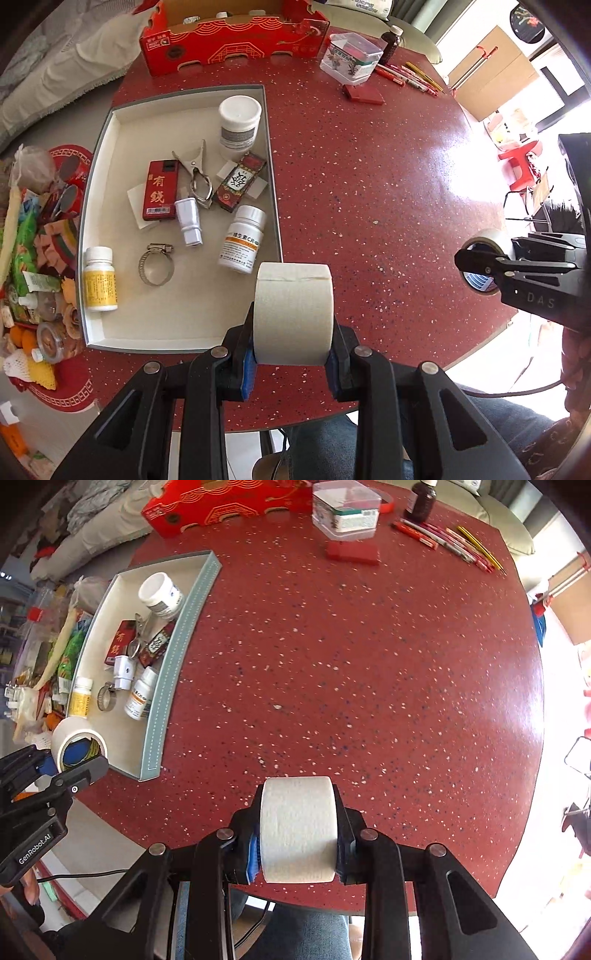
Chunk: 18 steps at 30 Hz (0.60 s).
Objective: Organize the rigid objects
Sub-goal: 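Carry both tape rolls with both grippers over the tray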
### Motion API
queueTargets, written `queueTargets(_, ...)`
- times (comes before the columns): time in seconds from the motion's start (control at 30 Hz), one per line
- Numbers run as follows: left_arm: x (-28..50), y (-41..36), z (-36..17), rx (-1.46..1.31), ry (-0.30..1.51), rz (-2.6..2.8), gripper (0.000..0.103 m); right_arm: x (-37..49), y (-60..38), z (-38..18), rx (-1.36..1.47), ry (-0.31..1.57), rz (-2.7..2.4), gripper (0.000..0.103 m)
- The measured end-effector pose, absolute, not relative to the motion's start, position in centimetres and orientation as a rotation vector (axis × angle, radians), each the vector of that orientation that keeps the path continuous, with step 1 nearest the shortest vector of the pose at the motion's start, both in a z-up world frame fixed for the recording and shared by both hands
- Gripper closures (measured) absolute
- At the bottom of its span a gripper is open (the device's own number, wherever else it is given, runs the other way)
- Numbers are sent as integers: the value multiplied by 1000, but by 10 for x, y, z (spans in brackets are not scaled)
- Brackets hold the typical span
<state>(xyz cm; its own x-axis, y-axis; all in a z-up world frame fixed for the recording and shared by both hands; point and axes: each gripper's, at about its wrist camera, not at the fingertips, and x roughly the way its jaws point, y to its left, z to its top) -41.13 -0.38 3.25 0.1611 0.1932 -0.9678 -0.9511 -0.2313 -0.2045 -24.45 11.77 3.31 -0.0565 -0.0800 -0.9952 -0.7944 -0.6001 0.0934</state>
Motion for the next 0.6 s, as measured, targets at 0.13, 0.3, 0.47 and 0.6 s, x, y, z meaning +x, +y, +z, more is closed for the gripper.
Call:
queueTargets(0.13, -427, -13, 28, -1361, 789, 1350, 71, -269, 109, 37, -1727, 863, 1757, 72)
queueTargets(0.3, -448, -24, 25, -1389, 752, 1395, 71, -297, 102, 45, -1766, 807, 1812, 72)
queueTargets(0.47, -468, -33, 23, -1409, 724, 1435, 71, -331, 92, 49, -1810, 742, 1878, 72)
queueTargets(0.6, -480, -38, 21, -1417, 713, 1455, 71, -355, 82, 52, -1845, 684, 1933, 72)
